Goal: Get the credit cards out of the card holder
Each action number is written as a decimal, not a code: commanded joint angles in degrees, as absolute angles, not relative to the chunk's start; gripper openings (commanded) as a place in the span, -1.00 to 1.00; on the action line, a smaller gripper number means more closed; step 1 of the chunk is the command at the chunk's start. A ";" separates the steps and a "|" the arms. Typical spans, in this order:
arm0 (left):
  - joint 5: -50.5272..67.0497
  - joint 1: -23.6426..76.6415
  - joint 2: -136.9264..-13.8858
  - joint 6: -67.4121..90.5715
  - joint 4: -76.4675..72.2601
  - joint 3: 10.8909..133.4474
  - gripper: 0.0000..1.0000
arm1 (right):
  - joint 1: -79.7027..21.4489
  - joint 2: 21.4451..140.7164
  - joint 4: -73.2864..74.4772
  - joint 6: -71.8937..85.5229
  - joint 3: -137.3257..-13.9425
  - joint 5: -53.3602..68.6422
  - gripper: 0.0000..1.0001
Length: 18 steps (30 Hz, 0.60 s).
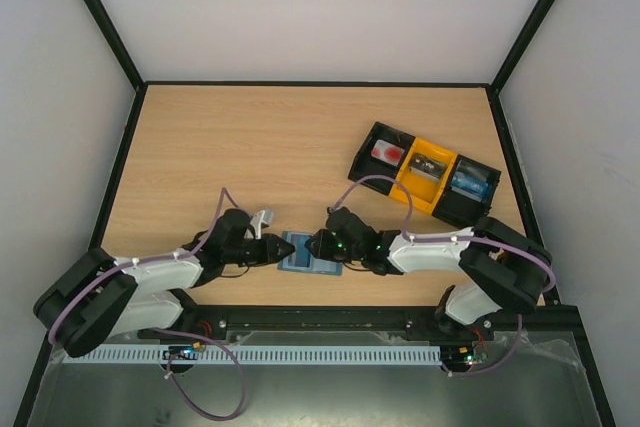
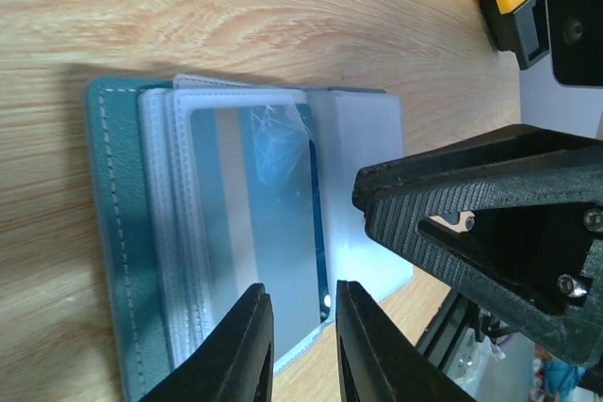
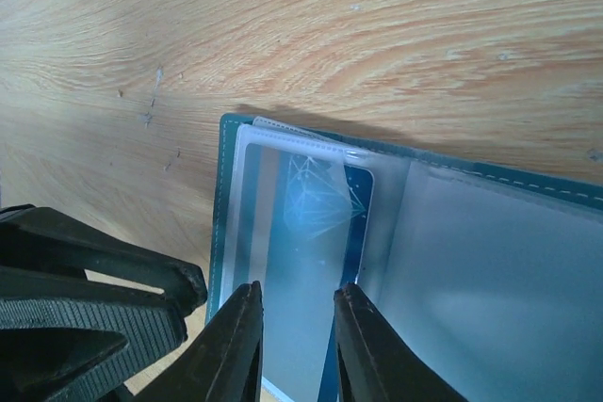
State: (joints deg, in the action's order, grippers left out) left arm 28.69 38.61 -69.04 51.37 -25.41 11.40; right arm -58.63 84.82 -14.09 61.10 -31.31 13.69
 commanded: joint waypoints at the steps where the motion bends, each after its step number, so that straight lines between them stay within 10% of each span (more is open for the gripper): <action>1: 25.75 38.79 -68.26 49.02 -22.57 11.41 -0.57 | -59.01 85.70 -16.98 61.26 -30.28 13.96 -0.56; 18: 29.12 42.10 -74.13 52.69 -31.91 8.55 -0.60 | -59.05 91.84 -22.69 58.55 -28.36 14.58 -0.71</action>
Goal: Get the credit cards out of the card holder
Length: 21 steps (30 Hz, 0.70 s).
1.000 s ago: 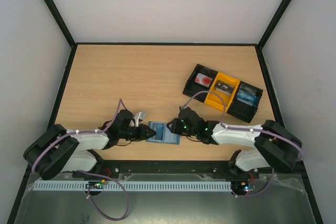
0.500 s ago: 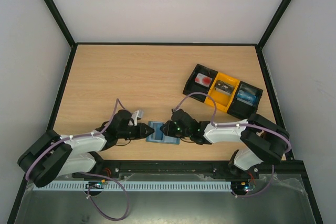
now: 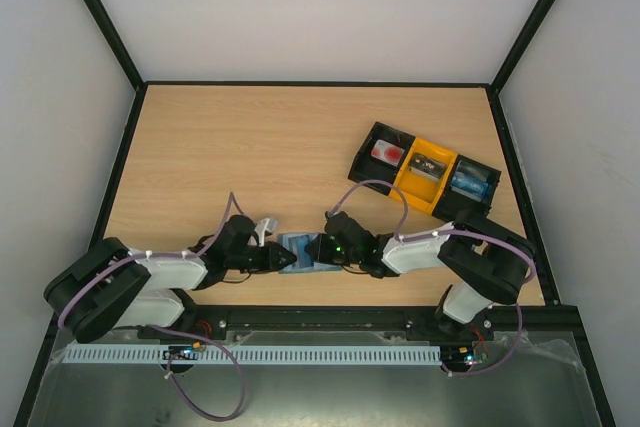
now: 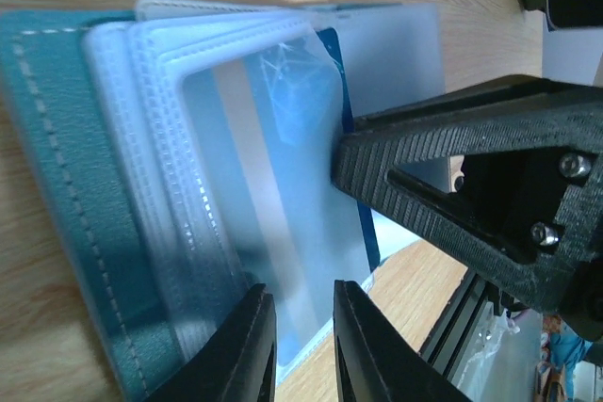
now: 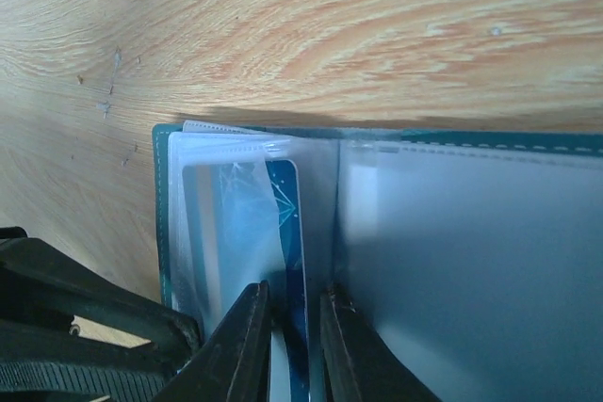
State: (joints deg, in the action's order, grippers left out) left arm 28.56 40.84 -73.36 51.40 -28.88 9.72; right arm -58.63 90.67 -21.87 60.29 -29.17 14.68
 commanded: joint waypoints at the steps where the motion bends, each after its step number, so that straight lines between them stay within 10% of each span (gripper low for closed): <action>1: 29.05 42.22 -74.05 52.85 -32.06 8.59 -0.60 | -59.06 91.60 -22.82 58.39 -28.39 14.71 -0.72; 21: 23.48 41.58 -67.26 49.71 -22.50 11.53 -0.75 | -59.00 89.85 -26.76 59.57 -25.31 16.96 -0.83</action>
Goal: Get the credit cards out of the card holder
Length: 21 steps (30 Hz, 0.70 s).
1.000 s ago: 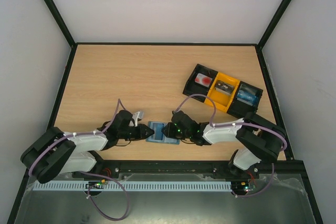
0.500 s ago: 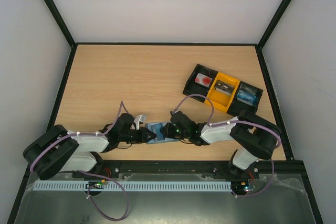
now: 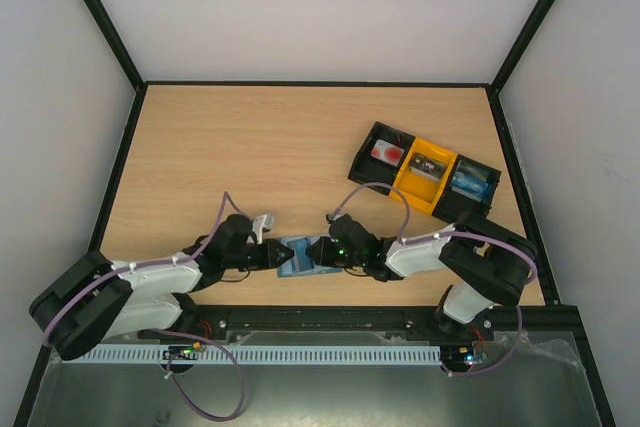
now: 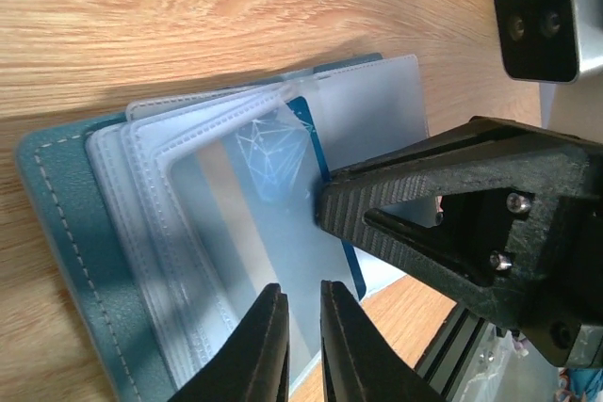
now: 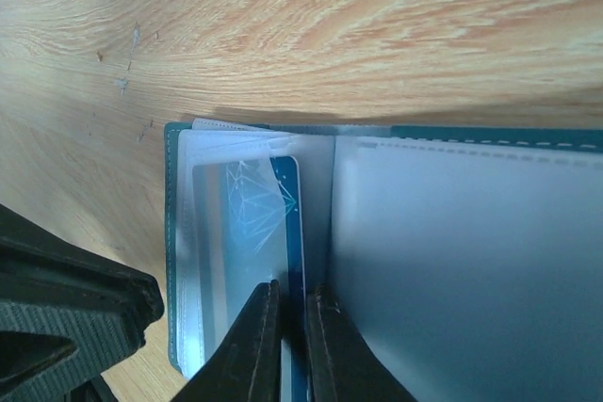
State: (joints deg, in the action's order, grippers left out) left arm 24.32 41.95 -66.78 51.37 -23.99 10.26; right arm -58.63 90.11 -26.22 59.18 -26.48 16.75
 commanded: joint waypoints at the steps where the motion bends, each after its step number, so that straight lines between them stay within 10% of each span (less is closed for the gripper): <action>1: 23.63 41.47 -67.89 49.56 -22.71 11.64 -0.77 | -59.01 89.80 -26.95 59.72 -25.33 17.04 -0.82; 21: 22.14 41.40 -74.54 45.09 -22.52 12.86 -0.95 | -58.82 88.52 -28.55 60.25 -24.21 18.52 -0.96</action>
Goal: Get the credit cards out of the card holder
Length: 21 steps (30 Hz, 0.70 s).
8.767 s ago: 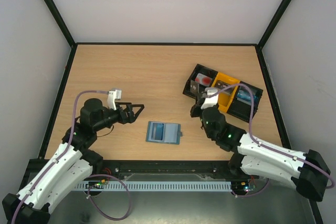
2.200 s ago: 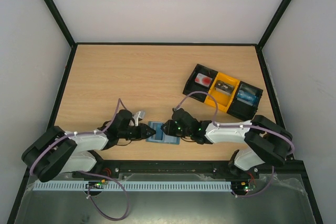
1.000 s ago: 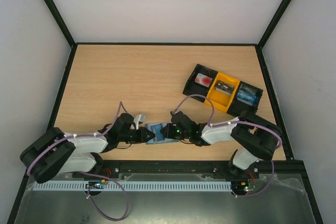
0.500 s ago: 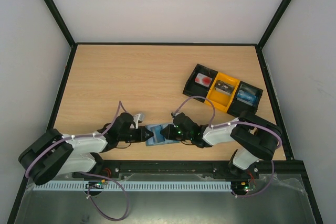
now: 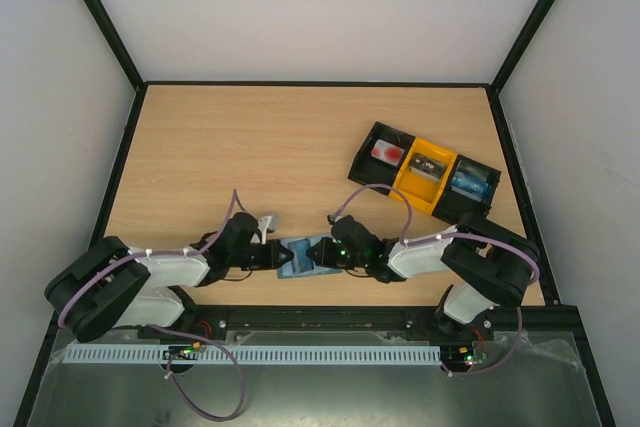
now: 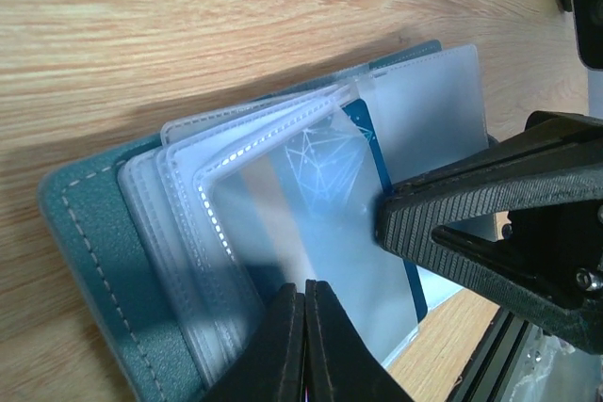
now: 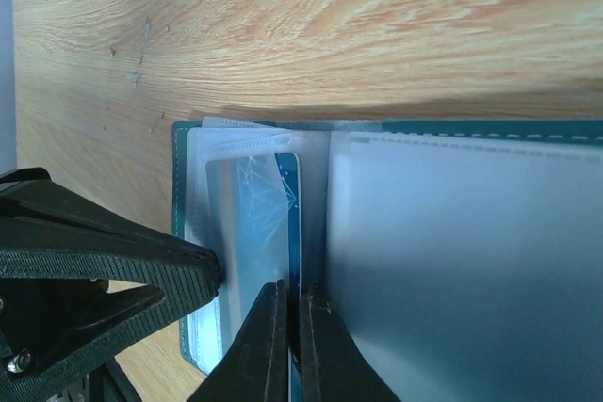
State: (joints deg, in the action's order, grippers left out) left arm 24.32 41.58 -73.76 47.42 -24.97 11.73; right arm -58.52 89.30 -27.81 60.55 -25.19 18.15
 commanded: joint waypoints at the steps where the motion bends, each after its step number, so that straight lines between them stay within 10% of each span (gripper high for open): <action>1: 21.80 41.40 -74.41 44.78 -21.82 12.98 -0.95 | -58.73 88.54 -28.69 60.29 -24.03 18.55 -0.96; 21: 20.30 41.40 -73.52 43.68 -19.43 13.27 -0.95 | -56.38 86.47 -34.77 63.09 -19.80 23.24 -0.81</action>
